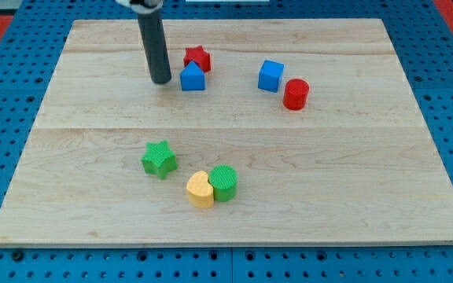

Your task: Push the blue cube into the blue triangle

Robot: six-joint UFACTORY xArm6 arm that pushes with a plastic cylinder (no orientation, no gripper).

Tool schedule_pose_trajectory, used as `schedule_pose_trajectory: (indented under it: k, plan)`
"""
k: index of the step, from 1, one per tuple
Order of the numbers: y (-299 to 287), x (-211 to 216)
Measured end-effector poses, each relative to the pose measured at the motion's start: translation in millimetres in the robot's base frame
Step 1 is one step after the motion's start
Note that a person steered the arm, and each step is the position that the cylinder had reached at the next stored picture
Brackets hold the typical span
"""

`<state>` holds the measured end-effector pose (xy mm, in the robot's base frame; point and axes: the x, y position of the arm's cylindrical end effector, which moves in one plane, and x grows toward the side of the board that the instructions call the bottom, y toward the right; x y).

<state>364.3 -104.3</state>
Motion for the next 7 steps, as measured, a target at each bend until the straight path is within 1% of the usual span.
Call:
schedule_pose_trajectory:
  k: [1, 2, 3, 4, 5, 6, 7]
  plan:
    - [18, 27]
    - [44, -11]
    - [41, -55]
    - [40, -80]
    - [41, -40]
    - [88, 27]
    - [168, 70]
